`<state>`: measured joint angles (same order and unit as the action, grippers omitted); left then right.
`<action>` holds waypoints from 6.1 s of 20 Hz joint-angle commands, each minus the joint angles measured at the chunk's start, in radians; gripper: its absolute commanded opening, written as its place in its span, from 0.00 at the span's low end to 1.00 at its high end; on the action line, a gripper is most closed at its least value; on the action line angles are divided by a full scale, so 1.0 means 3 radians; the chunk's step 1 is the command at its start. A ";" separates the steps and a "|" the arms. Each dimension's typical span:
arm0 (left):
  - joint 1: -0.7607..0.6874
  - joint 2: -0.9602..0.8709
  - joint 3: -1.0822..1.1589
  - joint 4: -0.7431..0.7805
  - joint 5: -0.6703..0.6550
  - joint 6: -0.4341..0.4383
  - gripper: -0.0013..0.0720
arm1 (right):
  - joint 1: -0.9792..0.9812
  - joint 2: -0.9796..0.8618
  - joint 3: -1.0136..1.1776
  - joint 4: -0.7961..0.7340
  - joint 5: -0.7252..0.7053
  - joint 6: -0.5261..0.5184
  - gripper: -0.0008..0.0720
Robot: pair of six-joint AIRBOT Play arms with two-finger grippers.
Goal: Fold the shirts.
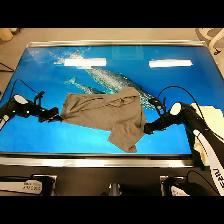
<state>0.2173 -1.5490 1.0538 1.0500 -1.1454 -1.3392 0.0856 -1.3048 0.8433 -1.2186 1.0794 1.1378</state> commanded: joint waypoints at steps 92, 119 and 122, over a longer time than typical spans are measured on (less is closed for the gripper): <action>-0.0441 -0.0945 0.1775 0.0343 -0.0945 -0.0401 0.66 | -0.0294 -0.1593 0.2656 -0.0724 0.0858 -0.0201 0.61; -0.0153 0.0876 -0.1394 -0.0567 0.0562 0.0102 0.26 | -0.0818 -0.0435 0.1233 -0.0532 0.1385 -0.0618 0.60; -0.0264 0.0875 -0.1394 -0.0575 0.0584 0.0104 0.05 | -0.0816 -0.0320 0.0880 -0.0406 0.1286 -0.0619 0.62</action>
<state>0.1619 -1.2858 0.6369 0.8890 -0.9756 -1.3083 -0.1589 -1.4223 1.1740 -1.3594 1.4837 0.9524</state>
